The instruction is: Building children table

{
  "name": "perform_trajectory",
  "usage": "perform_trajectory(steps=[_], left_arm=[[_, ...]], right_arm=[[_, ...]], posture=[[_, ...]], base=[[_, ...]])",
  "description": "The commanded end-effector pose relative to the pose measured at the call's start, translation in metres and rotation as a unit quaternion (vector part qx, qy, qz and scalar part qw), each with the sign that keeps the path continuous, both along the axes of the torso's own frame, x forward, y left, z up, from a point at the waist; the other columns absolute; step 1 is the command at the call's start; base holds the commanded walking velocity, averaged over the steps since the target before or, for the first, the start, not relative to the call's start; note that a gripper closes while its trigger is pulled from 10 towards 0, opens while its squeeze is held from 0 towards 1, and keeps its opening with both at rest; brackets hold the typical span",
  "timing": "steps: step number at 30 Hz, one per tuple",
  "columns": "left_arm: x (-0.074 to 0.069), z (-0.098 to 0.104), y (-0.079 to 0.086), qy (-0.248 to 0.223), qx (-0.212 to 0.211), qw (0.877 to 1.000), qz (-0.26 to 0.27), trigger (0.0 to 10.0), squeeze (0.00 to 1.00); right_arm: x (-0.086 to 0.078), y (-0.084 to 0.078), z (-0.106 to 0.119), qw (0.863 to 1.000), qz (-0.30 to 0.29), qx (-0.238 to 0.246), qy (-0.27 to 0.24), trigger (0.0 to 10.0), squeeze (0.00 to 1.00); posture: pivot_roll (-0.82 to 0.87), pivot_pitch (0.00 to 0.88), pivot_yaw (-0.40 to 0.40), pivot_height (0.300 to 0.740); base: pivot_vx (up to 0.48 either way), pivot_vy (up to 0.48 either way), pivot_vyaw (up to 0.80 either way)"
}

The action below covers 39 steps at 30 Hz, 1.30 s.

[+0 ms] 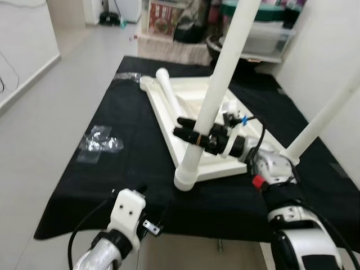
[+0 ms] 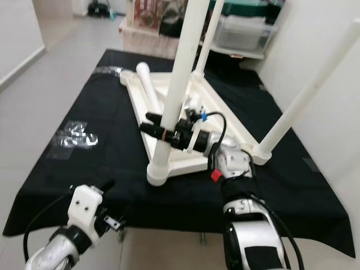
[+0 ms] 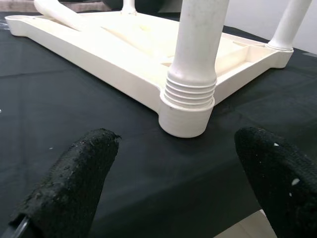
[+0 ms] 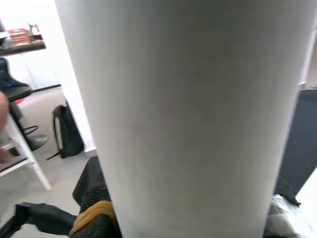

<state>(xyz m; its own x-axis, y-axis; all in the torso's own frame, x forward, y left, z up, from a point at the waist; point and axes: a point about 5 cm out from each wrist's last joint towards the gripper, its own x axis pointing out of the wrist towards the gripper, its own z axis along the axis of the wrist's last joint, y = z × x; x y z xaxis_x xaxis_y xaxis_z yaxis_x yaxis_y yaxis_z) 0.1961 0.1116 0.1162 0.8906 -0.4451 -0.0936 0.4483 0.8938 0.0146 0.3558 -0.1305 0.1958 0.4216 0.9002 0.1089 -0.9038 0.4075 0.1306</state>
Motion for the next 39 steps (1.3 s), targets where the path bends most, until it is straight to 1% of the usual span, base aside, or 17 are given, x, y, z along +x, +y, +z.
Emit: perform_trajectory(steps=[1,5,7,8,13,16,19,20,22,23,24,25,27,28,35,37,39], left_arm=[[-0.001,-0.002,-0.003,0.004,-0.002,1.000,-0.004,10.0,0.00],[0.000,-0.003,-0.002,0.004,-0.001,1.000,-0.006,10.0,0.00],[0.000,-0.003,-0.002,0.004,-0.001,1.000,-0.006,10.0,0.00],[0.001,-0.003,-0.002,0.004,-0.002,1.000,-0.007,10.0,0.00],[0.003,-0.002,-0.002,0.003,0.000,1.000,-0.009,10.0,0.00],[0.003,-0.002,-0.002,0.002,0.001,1.000,-0.008,10.0,0.00],[0.003,-0.002,-0.001,0.002,0.001,1.000,-0.007,10.0,0.00],[0.003,-0.002,-0.001,0.002,0.000,1.000,-0.007,10.0,0.00],[0.003,-0.003,-0.001,0.003,0.000,1.000,-0.007,10.0,0.00],[0.003,-0.003,-0.001,0.003,-0.001,1.000,-0.007,10.0,0.00],[0.003,-0.003,-0.001,0.003,-0.001,1.000,-0.007,10.0,0.00],[0.004,-0.003,-0.001,0.004,-0.001,1.000,-0.007,10.0,0.00],[0.004,-0.003,-0.001,0.004,-0.001,1.000,-0.007,10.0,0.00],[0.004,-0.003,-0.001,0.004,-0.002,1.000,-0.007,10.0,0.00],[0.005,-0.003,-0.002,0.004,-0.003,1.000,-0.009,10.0,0.00],[0.005,-0.003,-0.002,0.005,-0.003,1.000,-0.008,10.0,0.00],[0.005,-0.004,-0.002,0.005,-0.003,1.000,-0.008,10.0,0.00]], right_arm=[[0.001,-0.005,-0.014,0.998,-0.046,-0.002,0.048,0.0,0.00],[0.020,-0.027,-0.021,0.936,-0.347,-0.034,0.056,0.0,0.00],[0.020,-0.027,-0.021,0.936,-0.347,-0.034,0.056,0.0,0.00],[0.019,-0.040,-0.024,0.884,-0.460,-0.036,0.071,0.0,0.00],[-0.012,-0.036,-0.033,0.750,-0.653,-0.016,0.106,0.0,0.00],[-0.016,-0.032,-0.034,0.740,-0.663,-0.012,0.111,0.0,0.00],[-0.017,-0.020,-0.034,0.745,-0.656,-0.004,0.122,0.0,0.00],[-0.015,-0.009,-0.032,0.759,-0.640,0.013,0.123,8.6,0.00],[-0.013,-0.001,-0.029,0.769,-0.628,0.024,0.117,10.0,0.00],[-0.012,0.004,-0.027,0.777,-0.619,0.034,0.110,10.0,0.40],[-0.012,0.004,-0.027,0.777,-0.619,0.034,0.110,10.0,0.40],[-0.010,0.007,-0.023,0.793,-0.598,0.054,0.099,10.0,1.00],[-0.009,0.004,-0.018,0.800,-0.591,0.063,0.083,10.0,1.00],[-0.005,0.000,-0.014,0.816,-0.566,0.087,0.079,10.0,0.00],[0.002,-0.022,-0.004,0.858,-0.489,0.141,0.066,10.0,0.00],[0.001,-0.028,-0.001,0.923,-0.346,0.152,0.073,10.0,0.00],[-0.002,-0.029,0.000,0.942,-0.289,0.153,0.080,10.0,0.00]], posture=[[0.14,0.006,-0.152,0.740],[0.12,0.014,-0.138,0.740],[0.12,0.014,-0.138,0.740],[0.12,0.014,-0.137,0.740],[0.13,0.019,-0.145,0.740],[0.13,0.019,-0.146,0.740],[0.13,0.020,-0.145,0.740],[0.13,0.019,-0.147,0.740],[0.13,0.020,-0.147,0.740],[0.13,0.020,-0.147,0.740],[0.13,0.020,-0.147,0.740],[0.13,0.020,-0.146,0.740],[0.12,0.020,-0.145,0.740],[0.12,0.020,-0.146,0.740],[0.12,0.021,-0.143,0.740],[0.12,0.021,-0.143,0.740],[0.12,0.020,-0.142,0.740]], base=[[0.000,0.000,0.00],[0.000,0.000,0.00],[0.000,0.000,0.00],[0.000,0.000,0.00],[0.000,0.000,0.00],[0.000,0.000,0.00],[0.000,0.000,0.00],[0.000,0.000,0.00],[0.000,0.000,0.00],[0.000,0.000,0.00],[0.000,0.000,0.00],[0.000,0.000,0.00],[0.000,0.000,0.00],[0.000,0.000,0.00],[0.000,0.000,0.00],[0.000,0.000,0.00],[0.000,0.000,0.00]])
